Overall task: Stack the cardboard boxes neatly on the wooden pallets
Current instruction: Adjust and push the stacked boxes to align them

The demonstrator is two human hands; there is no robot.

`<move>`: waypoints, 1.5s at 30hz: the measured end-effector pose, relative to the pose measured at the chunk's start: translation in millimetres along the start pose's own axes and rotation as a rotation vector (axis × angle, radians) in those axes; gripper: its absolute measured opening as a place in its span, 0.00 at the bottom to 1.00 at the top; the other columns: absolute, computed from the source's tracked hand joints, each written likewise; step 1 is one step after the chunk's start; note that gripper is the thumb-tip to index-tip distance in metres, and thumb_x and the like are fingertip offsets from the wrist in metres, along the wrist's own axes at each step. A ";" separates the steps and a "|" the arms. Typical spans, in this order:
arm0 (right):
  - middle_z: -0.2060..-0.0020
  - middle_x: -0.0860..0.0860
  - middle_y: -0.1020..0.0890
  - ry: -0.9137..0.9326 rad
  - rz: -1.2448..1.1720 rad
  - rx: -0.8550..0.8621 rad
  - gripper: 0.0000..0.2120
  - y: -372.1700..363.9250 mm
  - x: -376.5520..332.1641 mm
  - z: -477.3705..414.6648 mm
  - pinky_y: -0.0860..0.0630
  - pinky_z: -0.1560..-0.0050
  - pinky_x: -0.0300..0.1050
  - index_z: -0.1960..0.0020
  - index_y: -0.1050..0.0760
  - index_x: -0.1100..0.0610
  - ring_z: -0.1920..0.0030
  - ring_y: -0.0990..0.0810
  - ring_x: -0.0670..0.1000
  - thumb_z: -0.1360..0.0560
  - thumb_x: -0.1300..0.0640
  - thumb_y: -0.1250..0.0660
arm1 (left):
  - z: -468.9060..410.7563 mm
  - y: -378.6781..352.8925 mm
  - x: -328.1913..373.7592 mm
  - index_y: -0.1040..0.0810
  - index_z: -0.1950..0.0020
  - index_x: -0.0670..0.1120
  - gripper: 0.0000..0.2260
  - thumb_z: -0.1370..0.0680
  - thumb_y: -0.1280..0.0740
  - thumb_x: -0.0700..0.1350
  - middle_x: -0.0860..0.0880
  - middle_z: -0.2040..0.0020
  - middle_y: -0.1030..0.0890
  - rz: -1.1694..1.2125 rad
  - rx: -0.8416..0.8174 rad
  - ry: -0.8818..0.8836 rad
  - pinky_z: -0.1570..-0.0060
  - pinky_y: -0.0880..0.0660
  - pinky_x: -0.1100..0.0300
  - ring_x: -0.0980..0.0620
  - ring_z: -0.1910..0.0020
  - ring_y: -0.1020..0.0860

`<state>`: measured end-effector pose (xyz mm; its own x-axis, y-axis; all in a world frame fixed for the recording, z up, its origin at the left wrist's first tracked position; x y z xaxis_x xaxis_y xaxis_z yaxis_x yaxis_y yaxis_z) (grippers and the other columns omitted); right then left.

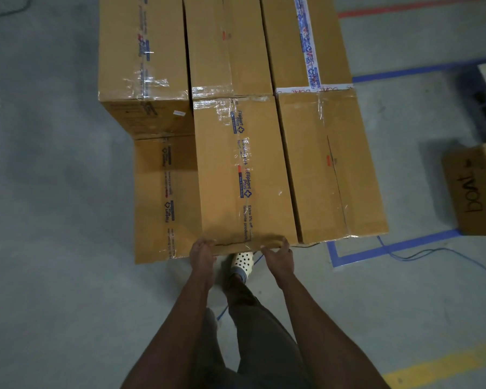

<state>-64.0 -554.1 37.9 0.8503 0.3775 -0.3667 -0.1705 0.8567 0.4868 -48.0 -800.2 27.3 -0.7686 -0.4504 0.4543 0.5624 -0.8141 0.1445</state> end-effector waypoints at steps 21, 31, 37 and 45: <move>0.45 0.55 0.18 0.025 -0.231 -0.057 0.11 3.2 97.8 131.8 0.17 0.50 0.52 0.42 0.20 0.55 0.52 0.16 0.55 0.22 0.52 0.32 | 109.4 57.3 -24.4 0.23 0.33 0.46 0.18 0.22 0.29 0.45 0.45 0.37 0.22 -0.432 -0.288 -0.182 0.51 0.25 0.53 0.47 0.43 0.24; 0.56 0.52 0.15 0.136 -0.307 0.059 0.06 67.7 83.6 114.7 0.17 0.54 0.52 0.51 0.19 0.50 0.58 0.16 0.53 0.23 0.49 0.32 | 142.8 -13.4 -3.6 0.18 0.42 0.48 0.10 0.23 0.28 0.44 0.46 0.45 0.16 -0.624 -0.443 -0.504 0.59 0.26 0.60 0.51 0.53 0.20; 0.58 0.54 0.18 0.259 -0.157 -0.051 0.06 141.1 58.5 49.0 0.26 0.69 0.38 0.46 0.19 0.56 0.65 0.21 0.48 0.20 0.56 0.33 | 142.6 -120.6 5.3 0.18 0.51 0.47 0.05 0.22 0.30 0.37 0.52 0.63 0.16 -0.612 -0.447 -0.507 0.58 0.28 0.58 0.51 0.62 0.23; 0.38 0.58 0.21 0.175 -0.020 0.207 0.21 308.8 58.1 -72.1 0.26 0.40 0.54 0.31 0.26 0.56 0.40 0.21 0.61 0.23 0.50 0.34 | 131.7 -216.4 -70.9 0.24 0.49 0.42 0.08 0.18 0.41 0.44 0.43 0.55 0.22 -0.432 -0.328 0.025 0.62 0.20 0.51 0.47 0.61 0.23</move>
<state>-103.1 -242.2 109.7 0.7502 0.4320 -0.5006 -0.0338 0.7811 0.6235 -75.1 -543.8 79.6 -0.9181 -0.0546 0.3926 0.0720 -0.9970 0.0297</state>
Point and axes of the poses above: each hand's wrist, its own z-axis away from the middle knuckle, its own y-axis out of the back of the hand, x = y × z, the point moved 8 cm from there along -z, towards the middle knuckle
